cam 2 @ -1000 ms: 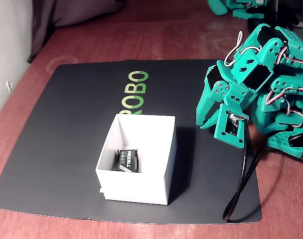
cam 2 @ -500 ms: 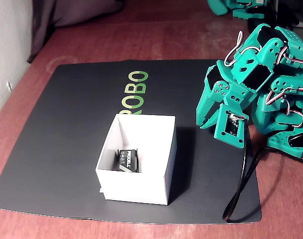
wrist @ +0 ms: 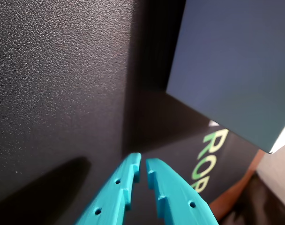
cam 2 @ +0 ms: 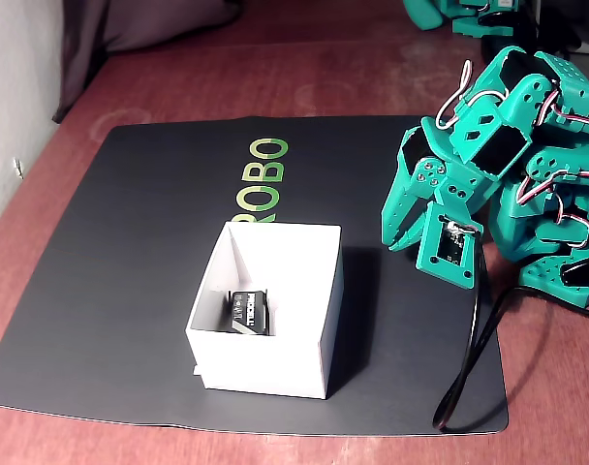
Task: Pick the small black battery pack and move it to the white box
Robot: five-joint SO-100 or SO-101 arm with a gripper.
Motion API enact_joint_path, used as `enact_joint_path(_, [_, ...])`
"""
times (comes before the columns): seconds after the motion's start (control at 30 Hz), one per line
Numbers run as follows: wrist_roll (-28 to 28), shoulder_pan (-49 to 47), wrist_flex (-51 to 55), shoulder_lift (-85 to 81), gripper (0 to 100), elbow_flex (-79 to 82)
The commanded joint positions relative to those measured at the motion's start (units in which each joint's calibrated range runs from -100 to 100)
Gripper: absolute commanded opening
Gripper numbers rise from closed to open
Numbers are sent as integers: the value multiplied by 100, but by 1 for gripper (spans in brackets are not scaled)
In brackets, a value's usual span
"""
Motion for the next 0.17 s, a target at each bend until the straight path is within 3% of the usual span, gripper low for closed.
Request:
enact_joint_path(0.0, [9,13,-22,30,1,-7])
enact_joint_path(0.13, [9,13,-22,30,1,-7])
